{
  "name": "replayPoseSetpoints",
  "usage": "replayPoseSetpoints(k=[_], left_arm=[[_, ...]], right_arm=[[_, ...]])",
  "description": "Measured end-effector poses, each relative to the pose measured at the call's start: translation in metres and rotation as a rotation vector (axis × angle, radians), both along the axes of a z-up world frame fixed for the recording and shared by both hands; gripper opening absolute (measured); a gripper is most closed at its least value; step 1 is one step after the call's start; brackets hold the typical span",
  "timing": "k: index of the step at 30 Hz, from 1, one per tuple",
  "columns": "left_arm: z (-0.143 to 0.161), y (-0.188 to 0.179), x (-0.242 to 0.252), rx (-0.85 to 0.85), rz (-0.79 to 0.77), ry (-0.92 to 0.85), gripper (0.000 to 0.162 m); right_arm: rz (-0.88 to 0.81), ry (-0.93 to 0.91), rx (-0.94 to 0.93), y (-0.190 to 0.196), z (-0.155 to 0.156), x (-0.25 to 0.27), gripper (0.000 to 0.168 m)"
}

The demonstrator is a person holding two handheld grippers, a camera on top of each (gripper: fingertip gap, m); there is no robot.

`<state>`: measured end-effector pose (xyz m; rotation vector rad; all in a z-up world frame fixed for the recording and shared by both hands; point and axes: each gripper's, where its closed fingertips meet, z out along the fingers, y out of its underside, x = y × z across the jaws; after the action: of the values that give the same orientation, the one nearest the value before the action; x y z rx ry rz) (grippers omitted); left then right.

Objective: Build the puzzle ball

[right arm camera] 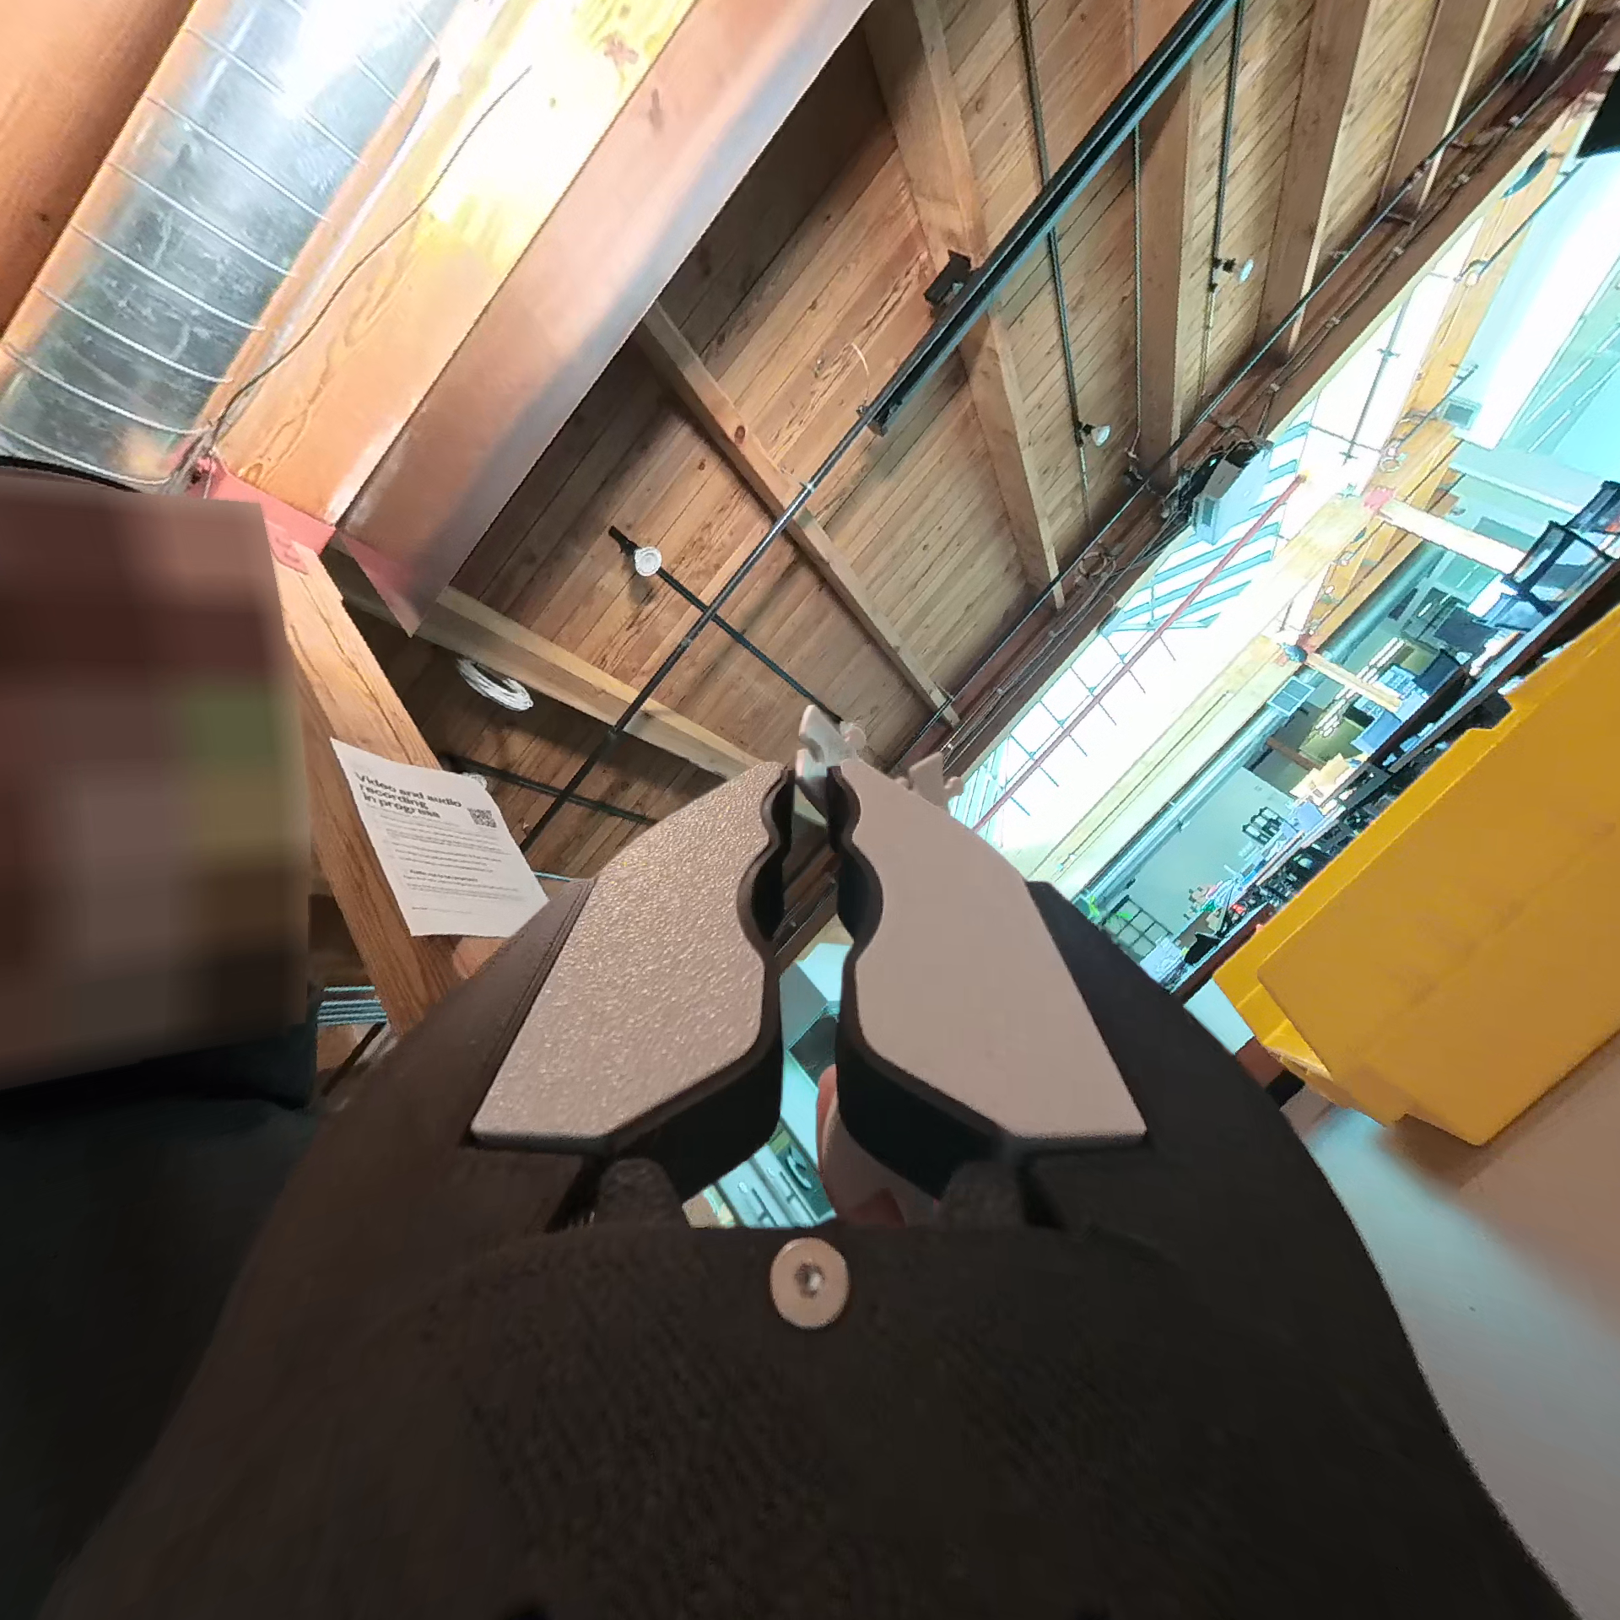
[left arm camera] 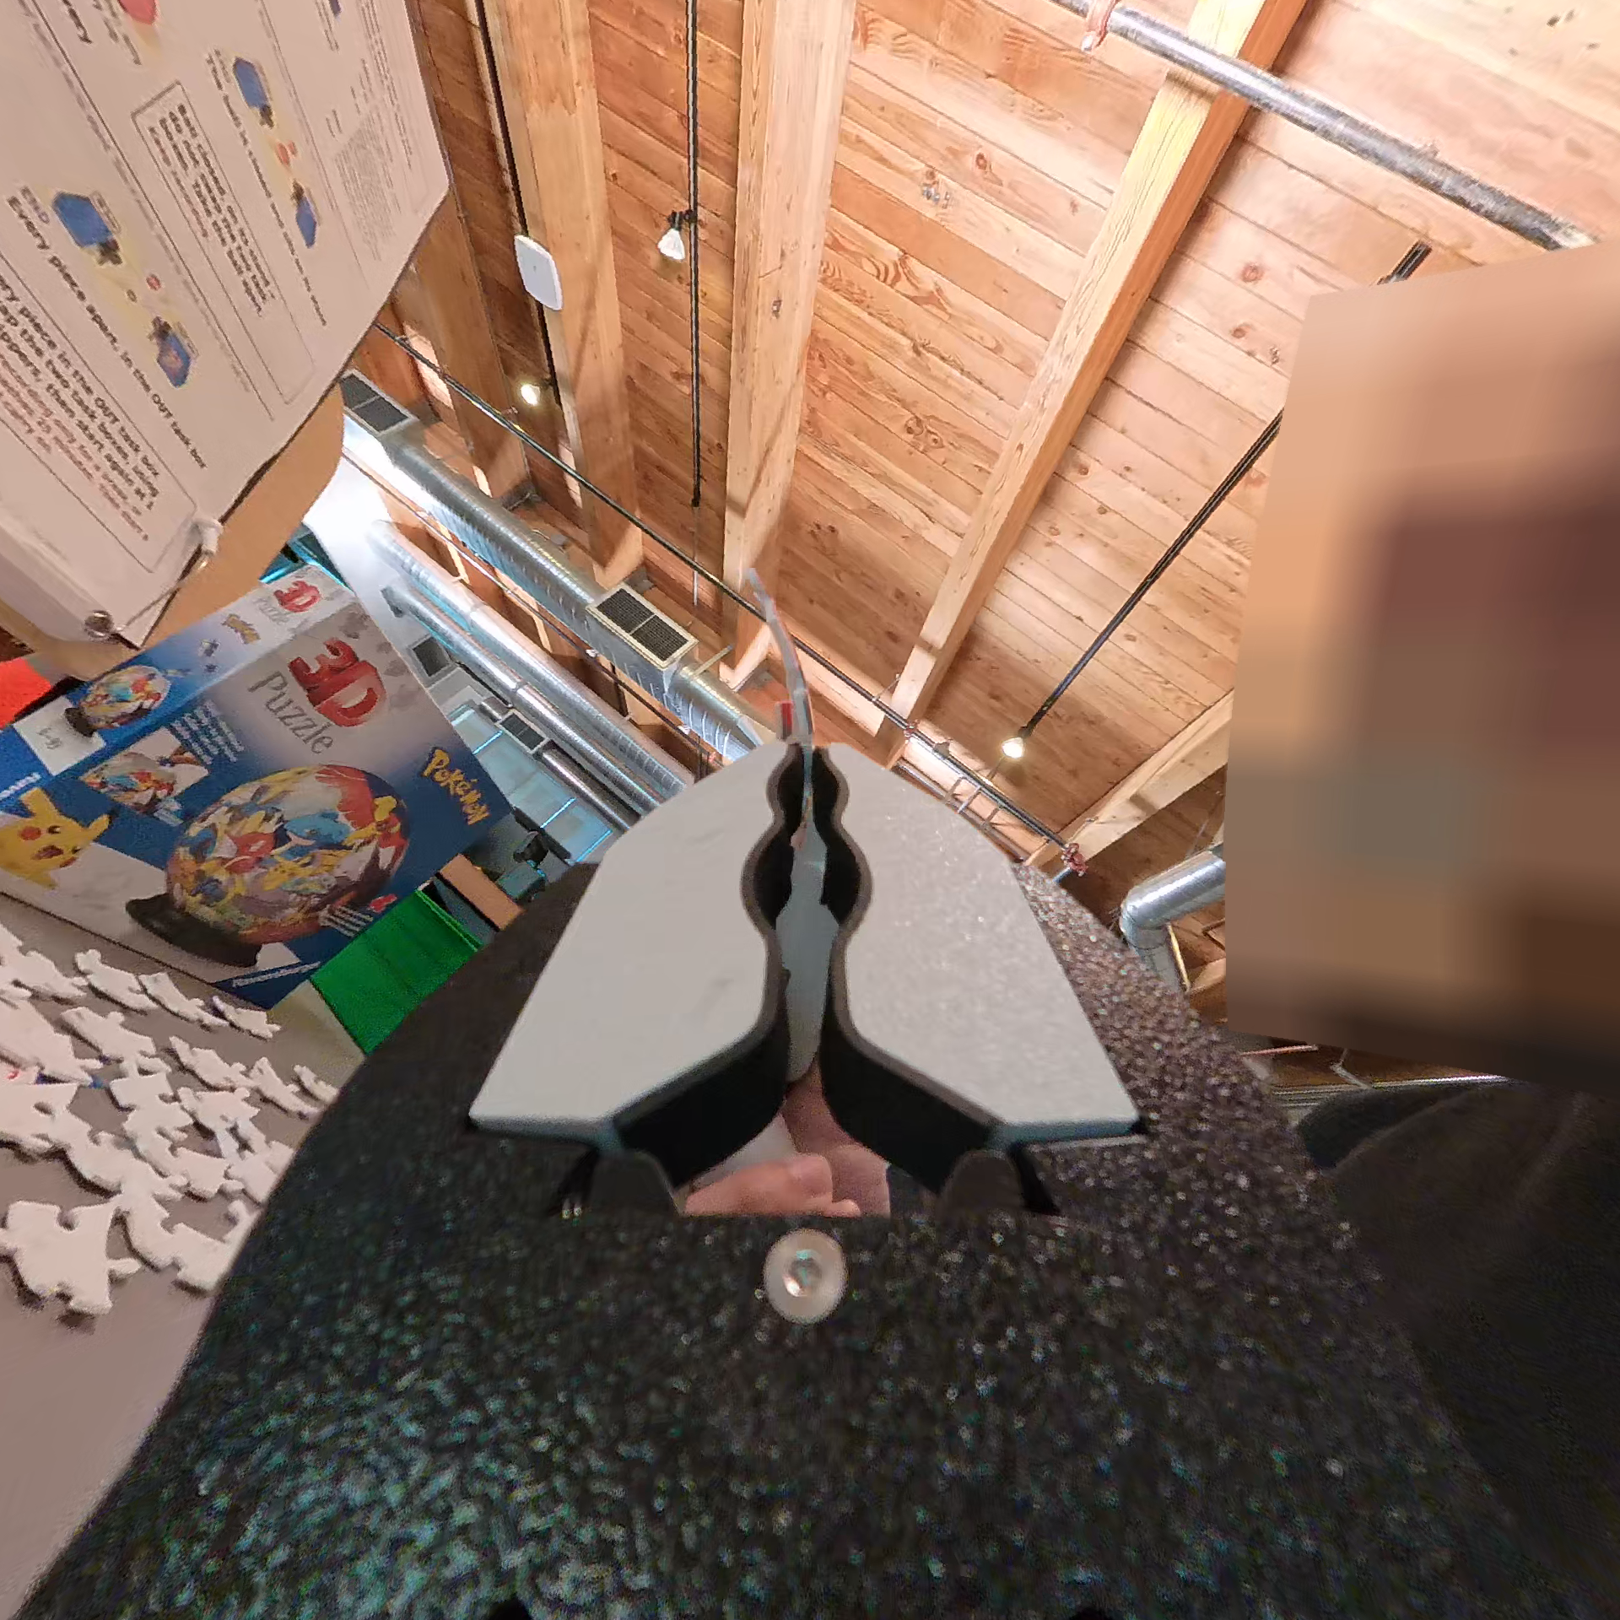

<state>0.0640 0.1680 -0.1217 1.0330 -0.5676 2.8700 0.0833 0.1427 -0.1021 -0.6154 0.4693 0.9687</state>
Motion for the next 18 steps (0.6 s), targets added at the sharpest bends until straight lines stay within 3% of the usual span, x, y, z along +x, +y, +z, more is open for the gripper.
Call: replayPoseSetpoints(k=[6, 14, 18], left_arm=[[0.002, 0.001, -0.003, -0.010, -0.048, -0.036, 0.001], [0.001, 0.000, -0.005, 0.017, -0.080, -0.080, 0.001], [-0.002, 0.001, -0.004, 0.035, -0.059, -0.068, 0.001]], right_arm=[[0.080, 0.035, 0.031, 0.000, 0.002, -0.001, 0.006], [0.340, 0.342, 0.169, 0.003, -0.007, 0.004, 0.003], [0.381, 0.395, 0.189, 0.004, -0.009, 0.005, 0.004]])
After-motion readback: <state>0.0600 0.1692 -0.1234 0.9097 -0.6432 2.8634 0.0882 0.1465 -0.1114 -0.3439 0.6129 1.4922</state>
